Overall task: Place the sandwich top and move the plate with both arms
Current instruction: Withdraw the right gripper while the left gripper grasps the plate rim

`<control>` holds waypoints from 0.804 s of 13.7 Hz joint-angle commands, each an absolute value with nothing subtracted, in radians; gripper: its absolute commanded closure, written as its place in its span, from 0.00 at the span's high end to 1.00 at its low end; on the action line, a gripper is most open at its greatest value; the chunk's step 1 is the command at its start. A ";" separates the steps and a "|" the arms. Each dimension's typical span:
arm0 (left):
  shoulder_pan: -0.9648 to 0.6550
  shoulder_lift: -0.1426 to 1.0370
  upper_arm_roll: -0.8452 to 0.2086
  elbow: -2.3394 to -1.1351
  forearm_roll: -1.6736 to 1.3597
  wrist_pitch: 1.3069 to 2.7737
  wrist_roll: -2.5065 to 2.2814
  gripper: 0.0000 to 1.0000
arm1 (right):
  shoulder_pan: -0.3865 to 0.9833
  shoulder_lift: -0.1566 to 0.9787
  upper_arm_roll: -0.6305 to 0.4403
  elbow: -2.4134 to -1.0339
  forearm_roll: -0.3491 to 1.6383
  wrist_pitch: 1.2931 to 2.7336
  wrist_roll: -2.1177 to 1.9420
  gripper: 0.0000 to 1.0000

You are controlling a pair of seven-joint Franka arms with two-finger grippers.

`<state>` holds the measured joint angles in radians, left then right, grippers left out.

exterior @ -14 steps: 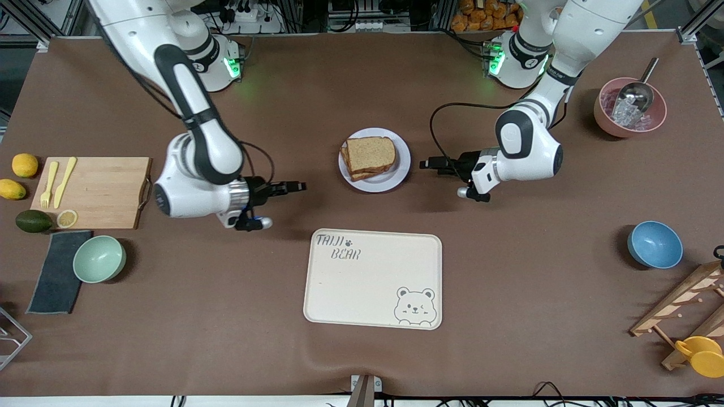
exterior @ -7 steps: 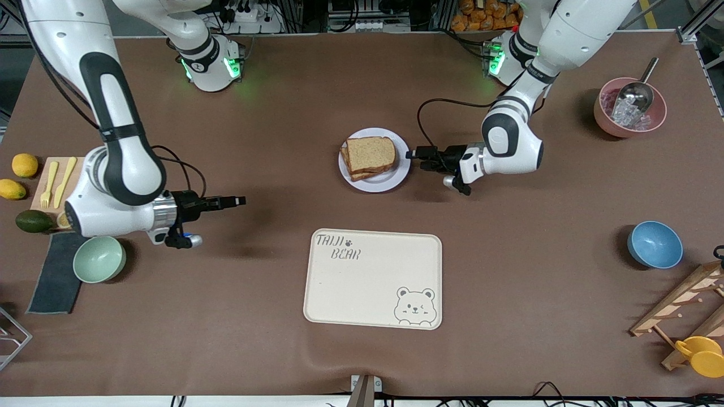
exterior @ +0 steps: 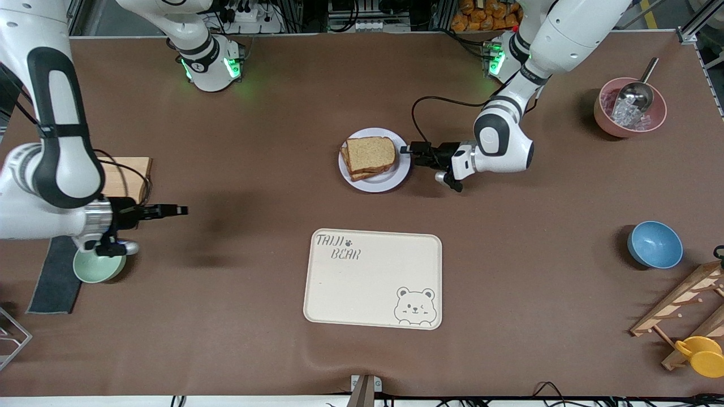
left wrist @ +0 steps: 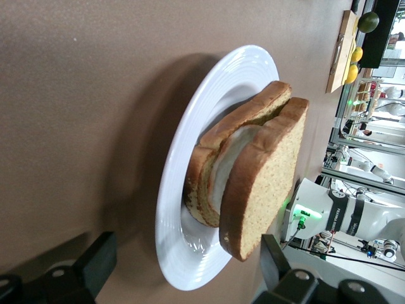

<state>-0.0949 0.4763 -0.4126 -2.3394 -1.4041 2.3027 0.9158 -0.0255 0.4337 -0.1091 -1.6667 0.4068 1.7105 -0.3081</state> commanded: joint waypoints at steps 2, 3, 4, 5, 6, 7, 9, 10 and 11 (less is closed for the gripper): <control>-0.098 0.511 -0.416 -2.329 -1.506 2.315 1.020 1.00 | -0.021 0.410 -0.089 -1.493 0.223 1.617 -0.295 0.69; -0.100 0.521 -0.416 -2.327 -1.535 2.315 1.057 1.00 | -0.017 0.397 -0.087 -1.480 0.184 1.617 -0.290 0.86; -0.100 0.526 -0.416 -2.327 -1.551 2.315 1.071 1.00 | -0.014 0.384 -0.086 -1.462 0.126 1.617 -0.301 1.00; -0.100 0.525 -0.416 -2.326 -1.552 2.316 1.071 1.00 | -0.012 0.358 -0.083 -1.454 0.073 1.614 -0.304 1.00; -0.100 0.525 -0.416 -2.324 -1.552 2.316 1.071 1.00 | -0.014 0.333 -0.083 -1.456 0.058 1.612 -0.304 1.00; -0.100 0.525 -0.416 -2.321 -1.552 2.316 1.071 1.00 | -0.017 0.310 -0.084 -1.457 0.058 1.599 -0.302 1.00; -0.100 0.525 -0.416 -2.318 -1.557 2.316 1.071 1.00 | -0.021 0.249 -0.086 -1.483 0.058 1.575 -0.291 1.00; -0.101 0.525 -0.416 -2.318 -1.575 2.315 1.071 1.00 | -0.021 0.209 -0.087 -1.512 0.057 1.580 -0.291 1.00; -0.104 0.525 -0.417 -2.318 -1.583 2.316 1.071 1.00 | -0.025 0.171 -0.089 -1.534 0.055 1.571 -0.293 1.00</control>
